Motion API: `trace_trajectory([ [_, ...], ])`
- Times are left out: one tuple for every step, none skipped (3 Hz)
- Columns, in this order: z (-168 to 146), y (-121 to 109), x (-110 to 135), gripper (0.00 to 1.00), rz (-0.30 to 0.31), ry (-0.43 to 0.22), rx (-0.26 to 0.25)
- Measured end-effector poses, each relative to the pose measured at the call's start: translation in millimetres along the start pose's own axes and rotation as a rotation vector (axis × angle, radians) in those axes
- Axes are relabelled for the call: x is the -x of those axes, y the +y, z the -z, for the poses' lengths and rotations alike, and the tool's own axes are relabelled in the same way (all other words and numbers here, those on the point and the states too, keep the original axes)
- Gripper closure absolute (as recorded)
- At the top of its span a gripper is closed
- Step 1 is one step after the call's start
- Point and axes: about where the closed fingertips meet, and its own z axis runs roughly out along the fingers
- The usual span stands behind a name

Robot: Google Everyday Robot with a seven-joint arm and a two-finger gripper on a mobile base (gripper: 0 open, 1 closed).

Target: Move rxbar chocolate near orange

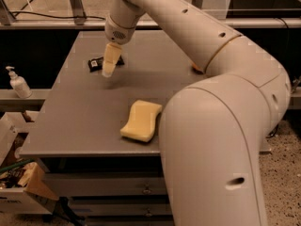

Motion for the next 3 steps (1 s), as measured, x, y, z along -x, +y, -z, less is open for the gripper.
trace_trajectory([
  [-10,-9,-5,0.0,-0.029,0.027,0.022],
  [-24,-18,-12,0.0,-0.053,0.044,0.037],
  [-37,-24,-22,0.0,-0.076,0.058,0.044],
])
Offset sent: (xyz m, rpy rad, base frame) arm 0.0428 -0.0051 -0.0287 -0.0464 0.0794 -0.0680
